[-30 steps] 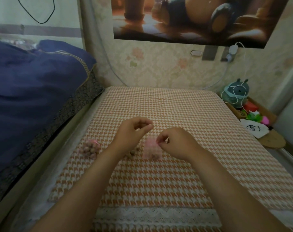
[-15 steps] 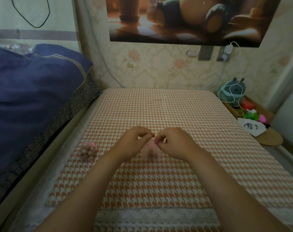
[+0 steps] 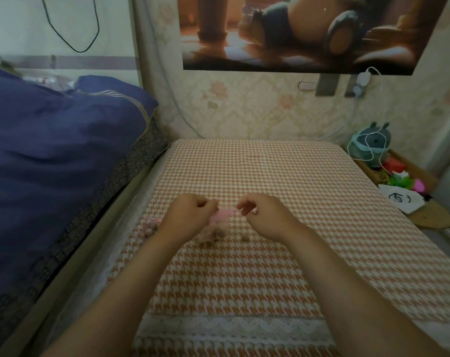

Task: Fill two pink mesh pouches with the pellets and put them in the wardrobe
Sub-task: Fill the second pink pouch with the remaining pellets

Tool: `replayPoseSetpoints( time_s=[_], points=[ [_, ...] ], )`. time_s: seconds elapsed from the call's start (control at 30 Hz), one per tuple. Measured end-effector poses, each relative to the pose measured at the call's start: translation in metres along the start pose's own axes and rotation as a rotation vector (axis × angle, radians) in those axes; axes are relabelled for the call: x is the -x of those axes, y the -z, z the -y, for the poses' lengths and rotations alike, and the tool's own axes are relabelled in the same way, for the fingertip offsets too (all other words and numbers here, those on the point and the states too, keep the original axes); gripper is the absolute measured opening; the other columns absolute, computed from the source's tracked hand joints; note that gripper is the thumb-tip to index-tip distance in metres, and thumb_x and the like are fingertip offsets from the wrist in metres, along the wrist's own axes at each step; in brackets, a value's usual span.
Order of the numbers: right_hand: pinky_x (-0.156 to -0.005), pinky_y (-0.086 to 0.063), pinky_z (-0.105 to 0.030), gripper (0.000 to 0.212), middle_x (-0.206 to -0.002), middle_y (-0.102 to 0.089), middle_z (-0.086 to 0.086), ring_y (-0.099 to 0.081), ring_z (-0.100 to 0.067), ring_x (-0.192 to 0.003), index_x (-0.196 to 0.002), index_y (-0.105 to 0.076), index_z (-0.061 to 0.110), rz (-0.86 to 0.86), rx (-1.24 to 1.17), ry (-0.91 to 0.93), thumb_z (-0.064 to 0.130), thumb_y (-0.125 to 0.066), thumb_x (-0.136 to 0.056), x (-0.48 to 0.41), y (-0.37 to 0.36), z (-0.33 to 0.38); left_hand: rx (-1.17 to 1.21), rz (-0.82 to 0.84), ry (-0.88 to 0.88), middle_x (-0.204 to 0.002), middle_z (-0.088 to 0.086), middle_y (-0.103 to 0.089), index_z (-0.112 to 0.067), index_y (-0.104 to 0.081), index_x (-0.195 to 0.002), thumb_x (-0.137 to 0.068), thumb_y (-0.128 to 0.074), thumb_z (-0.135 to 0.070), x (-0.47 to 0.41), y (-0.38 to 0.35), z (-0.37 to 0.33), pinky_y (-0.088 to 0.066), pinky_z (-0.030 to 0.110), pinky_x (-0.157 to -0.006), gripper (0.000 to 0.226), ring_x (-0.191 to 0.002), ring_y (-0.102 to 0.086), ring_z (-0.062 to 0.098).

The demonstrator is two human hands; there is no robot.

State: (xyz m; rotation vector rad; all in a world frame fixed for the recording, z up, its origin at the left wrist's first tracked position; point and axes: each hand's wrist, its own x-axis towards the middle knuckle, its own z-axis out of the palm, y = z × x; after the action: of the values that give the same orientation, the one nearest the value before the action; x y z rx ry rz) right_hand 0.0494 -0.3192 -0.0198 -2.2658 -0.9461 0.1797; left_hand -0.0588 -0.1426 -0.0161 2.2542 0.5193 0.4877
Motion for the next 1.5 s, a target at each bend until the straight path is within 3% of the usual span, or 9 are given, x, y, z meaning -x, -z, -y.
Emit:
replayPoseSetpoints(
  time_s=[0.13,0.3,0.53,0.73,0.93,1.07,1.27,1.37,1.5],
  points=[
    [-0.076,-0.057,-0.031,0.035,-0.105,-0.066,0.012,-0.064,-0.010,-0.093,-0.111,-0.066,0.032,-0.001,0.019,-0.032,0.009,-0.049,-0.091,-0.008,-0.018,0.018,0.057,0.044,-0.001,-0.066,-0.003,-0.074,-0.016,-0.079,-0.078,-0.092,-0.063,-0.033,0.009,0.017,0.007,-0.060,0.043,-0.067,0.028,-0.064,-0.070,0.015],
    [-0.084,-0.053,-0.033,0.022,-0.107,-0.071,-0.001,-0.067,-0.022,-0.100,-0.105,-0.073,0.023,0.122,0.403,-0.214,0.018,-0.062,-0.086,-0.014,-0.030,0.012,0.044,0.083,0.010,-0.074,-0.002,-0.074,-0.015,-0.078,-0.078,-0.090,-0.067,-0.023,0.016,0.030,0.013,-0.061,0.037,-0.068,0.018,-0.067,-0.070,0.012],
    [-0.088,-0.053,-0.028,0.017,-0.107,-0.074,-0.005,-0.069,-0.022,-0.102,-0.101,-0.077,0.017,0.110,0.307,-0.200,0.016,-0.068,-0.088,-0.014,-0.038,0.007,0.016,0.188,-0.041,-0.084,-0.018,-0.068,-0.016,-0.078,-0.095,-0.088,-0.061,-0.010,0.021,0.029,0.012,-0.050,0.013,-0.061,0.020,-0.074,-0.064,-0.005],
    [-0.071,-0.047,-0.018,0.010,-0.084,-0.069,0.016,-0.062,0.008,-0.075,-0.094,-0.071,0.034,-0.164,-0.095,0.062,0.032,-0.074,-0.084,-0.011,-0.021,0.051,0.043,0.191,-0.031,-0.088,-0.010,-0.073,-0.023,-0.077,-0.096,-0.085,-0.061,-0.013,0.020,0.026,0.015,-0.060,0.033,-0.074,0.022,-0.078,-0.069,0.007],
    [-0.065,-0.041,-0.015,0.012,-0.086,-0.070,0.021,-0.056,0.015,-0.074,-0.087,-0.073,0.036,-0.046,0.027,0.171,0.045,-0.077,-0.080,0.001,-0.009,0.057,0.084,0.199,-0.042,-0.081,-0.007,-0.073,-0.037,-0.072,-0.080,-0.085,-0.061,-0.020,0.015,0.015,0.017,-0.060,0.045,-0.073,0.020,-0.078,-0.071,0.014],
    [-0.070,-0.040,-0.020,0.008,-0.092,-0.065,0.021,-0.053,0.007,-0.075,-0.089,-0.076,0.037,-0.030,0.101,0.185,0.041,-0.071,-0.086,-0.001,-0.009,0.044,0.094,0.207,-0.045,-0.080,-0.006,-0.074,-0.037,-0.073,-0.084,-0.086,-0.062,-0.021,0.010,0.008,0.016,-0.060,0.046,-0.072,0.020,-0.077,-0.071,0.015],
    [-0.076,-0.055,-0.030,0.018,-0.093,-0.068,0.022,-0.061,0.001,-0.080,-0.094,-0.076,0.039,0.071,0.165,0.104,0.032,-0.063,-0.084,0.001,-0.002,0.028,0.165,0.182,-0.031,-0.087,-0.009,-0.073,-0.024,-0.077,-0.094,-0.089,-0.061,-0.016,-0.003,-0.004,0.014,-0.061,0.038,-0.076,0.018,-0.080,-0.070,0.010],
    [-0.075,-0.053,-0.027,0.018,-0.082,-0.066,0.023,-0.061,0.000,-0.078,-0.092,-0.078,0.035,0.038,0.205,0.085,0.025,-0.064,-0.086,0.000,0.000,0.022,0.193,0.168,-0.103,-0.095,-0.008,-0.072,-0.019,-0.075,-0.101,-0.094,-0.060,-0.018,-0.005,-0.012,0.009,-0.059,0.028,-0.068,0.017,-0.082,-0.069,0.011],
    [-0.075,-0.050,-0.026,0.019,-0.090,-0.069,0.018,-0.059,-0.002,-0.081,-0.095,-0.078,0.034,-0.042,0.284,0.064,0.024,-0.062,-0.088,-0.001,0.008,0.010,0.208,0.106,-0.110,-0.097,-0.006,-0.070,-0.026,-0.069,-0.108,-0.096,-0.059,-0.023,-0.010,-0.020,0.013,-0.055,0.030,-0.064,0.017,-0.079,-0.068,0.014]
  ],
)
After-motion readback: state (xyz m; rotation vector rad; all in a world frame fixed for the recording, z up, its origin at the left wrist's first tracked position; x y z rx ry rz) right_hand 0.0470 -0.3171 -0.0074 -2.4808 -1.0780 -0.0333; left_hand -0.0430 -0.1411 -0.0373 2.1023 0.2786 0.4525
